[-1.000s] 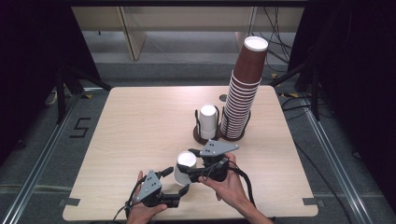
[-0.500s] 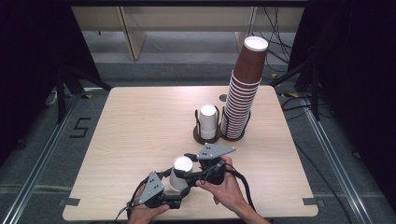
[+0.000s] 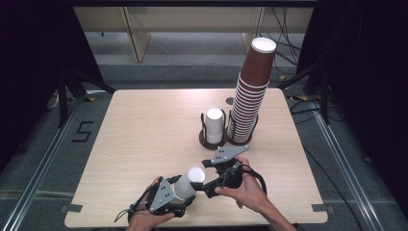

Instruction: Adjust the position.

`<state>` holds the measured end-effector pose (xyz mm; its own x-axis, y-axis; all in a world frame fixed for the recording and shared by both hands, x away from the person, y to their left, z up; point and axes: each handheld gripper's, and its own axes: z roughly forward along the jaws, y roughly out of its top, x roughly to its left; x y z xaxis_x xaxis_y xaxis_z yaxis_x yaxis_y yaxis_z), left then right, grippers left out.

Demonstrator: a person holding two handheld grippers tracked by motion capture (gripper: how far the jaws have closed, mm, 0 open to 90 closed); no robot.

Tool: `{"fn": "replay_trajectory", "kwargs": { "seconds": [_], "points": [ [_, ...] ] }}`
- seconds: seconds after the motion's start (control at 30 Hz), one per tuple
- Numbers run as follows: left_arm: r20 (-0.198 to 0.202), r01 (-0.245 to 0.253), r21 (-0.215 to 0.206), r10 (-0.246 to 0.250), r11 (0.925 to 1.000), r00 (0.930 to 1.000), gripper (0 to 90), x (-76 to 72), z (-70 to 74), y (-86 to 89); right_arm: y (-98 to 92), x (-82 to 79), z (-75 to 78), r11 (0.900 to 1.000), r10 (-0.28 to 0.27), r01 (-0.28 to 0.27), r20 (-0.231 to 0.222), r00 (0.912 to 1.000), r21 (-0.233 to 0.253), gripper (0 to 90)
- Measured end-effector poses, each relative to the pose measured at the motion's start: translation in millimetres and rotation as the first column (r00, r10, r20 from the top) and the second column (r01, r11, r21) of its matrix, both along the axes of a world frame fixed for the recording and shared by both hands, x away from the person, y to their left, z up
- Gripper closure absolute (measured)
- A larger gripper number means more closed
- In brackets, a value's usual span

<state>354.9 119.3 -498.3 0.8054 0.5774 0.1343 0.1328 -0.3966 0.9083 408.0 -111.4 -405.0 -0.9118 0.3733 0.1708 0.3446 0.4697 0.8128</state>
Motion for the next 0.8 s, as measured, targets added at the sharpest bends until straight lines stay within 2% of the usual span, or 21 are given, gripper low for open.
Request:
{"fn": "replay_trajectory", "kwargs": {
  "seconds": [0.03,0.07,0.13,0.17,0.23,0.3,0.33,0.43,0.5,0.53,0.6,0.63,0.73,0.8],
  "points": [
    [0.000,0.000,0.000,0.000,1.0000,1.0000,22.3,0.0,0.0,0.0,0.0,0.0,0.0,1.000,0.000,0.000,0.000,1.0000,0.000,17.6],
    [0.001,0.024,0.018,-0.024,0.9996,0.9997,22.3,-0.9,0.0,-1.2,0.2,-1.1,-2.8,1.000,0.023,-0.023,-0.013,0.9997,-0.022,17.1],
    [0.001,0.044,0.033,-0.044,0.9985,0.9990,22.3,-1.9,-0.5,-3.0,0.4,-1.2,-5.7,0.999,0.036,-0.036,-0.027,0.9990,-0.033,17.1],
    [0.005,0.050,0.053,-0.050,0.9974,0.9987,22.2,-3.1,0.2,-3.6,0.9,-1.2,-7.3,0.998,0.046,-0.048,-0.039,0.9982,-0.042,17.0],
    [0.007,0.058,0.063,-0.059,0.9963,0.9982,22.2,-3.5,0.5,-4.2,3.0,-1.5,-10.8,0.997,0.060,-0.062,-0.048,0.9971,-0.052,17.0],
    [0.007,0.080,0.091,-0.081,0.9926,0.9967,22.0,-5.3,1.7,-5.8,5.3,-2.2,-13.0,0.996,0.067,-0.070,-0.061,0.9959,-0.054,17.6],
    [0.020,0.085,0.097,-0.088,0.9917,0.9960,22.0,-5.1,1.0,-6.4,6.6,-2.6,-14.1,0.996,0.071,-0.075,-0.068,0.9952,-0.058,18.0],
    [0.024,0.087,0.110,-0.091,0.9900,0.9956,21.8,-6.4,0.8,-7.0,8.3,-2.2,-15.5,0.994,0.084,-0.088,-0.071,0.9939,-0.056,19.4],
    [0.022,0.091,0.107,-0.094,0.9901,0.9953,21.3,-6.2,0.9,-7.0,9.6,-2.4,-16.7,0.993,0.089,-0.095,-0.083,0.9925,-0.064,22.9],
    [0.023,0.099,0.104,-0.102,0.9895,0.9945,21.0,-6.6,0.9,-6.7,10.0,-2.7,-17.8,0.993,0.097,-0.102,-0.086,0.9916,-0.061,29.0],
    [0.030,0.099,0.106,-0.103,0.9894,0.9942,20.4,-6.8,0.6,-6.7,9.9,-2.7,-18.1,0.993,0.099,-0.104,-0.087,0.9913,-0.059,31.1],
    [0.029,0.102,0.101,-0.105,0.9897,0.9941,18.5,-6.4,0.4,-6.2,8.6,-1.2,-18.1,0.994,0.091,-0.097,-0.105,0.9903,-0.050,32.1],
    [0.042,0.104,0.065,-0.107,0.9925,0.9934,17.1,-5.7,-1.4,-4.7,6.6,-1.2,-16.8,0.996,0.072,-0.078,-0.124,0.9897,-0.050,32.9],
    [0.055,0.090,0.038,-0.092,0.9952,0.9942,15.2,-5.2,-1.6,-3.4,4.8,1.0,-16.2,0.996,0.077,-0.081,-0.117,0.9901,-0.031,33.5]
  ]
}}
